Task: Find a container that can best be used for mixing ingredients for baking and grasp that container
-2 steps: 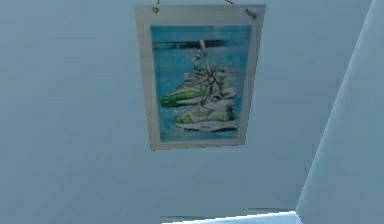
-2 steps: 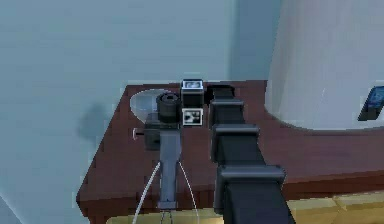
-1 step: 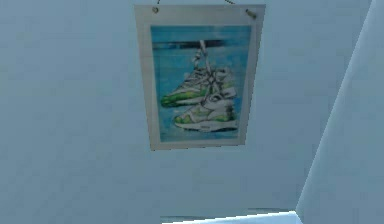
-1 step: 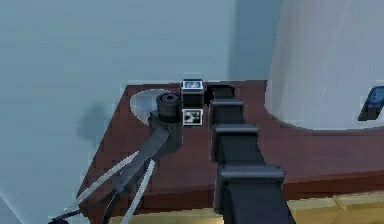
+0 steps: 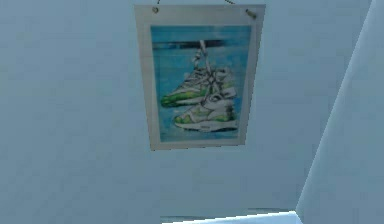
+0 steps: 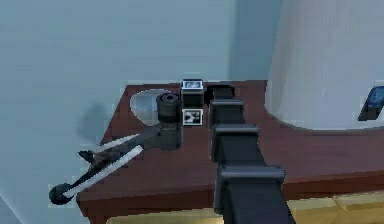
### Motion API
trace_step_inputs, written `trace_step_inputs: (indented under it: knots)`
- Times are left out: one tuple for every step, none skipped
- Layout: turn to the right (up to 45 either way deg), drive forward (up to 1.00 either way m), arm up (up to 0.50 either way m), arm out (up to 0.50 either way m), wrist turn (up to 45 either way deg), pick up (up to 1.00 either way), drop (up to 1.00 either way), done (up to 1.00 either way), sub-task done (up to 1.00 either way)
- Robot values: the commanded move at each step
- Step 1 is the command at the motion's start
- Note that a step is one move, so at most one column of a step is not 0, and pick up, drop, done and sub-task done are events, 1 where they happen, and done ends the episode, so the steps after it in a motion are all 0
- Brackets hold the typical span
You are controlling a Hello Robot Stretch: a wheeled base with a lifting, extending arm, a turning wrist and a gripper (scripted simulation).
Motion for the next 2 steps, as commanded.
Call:
trace_step_inputs:
  knots:
    - [0.0,0.00,0.00,0.00,45.0,0.00,0.00,0.00,0.00]
    - [0.0,0.00,0.00,0.00,21.0,0.00,0.00,0.00,0.00]
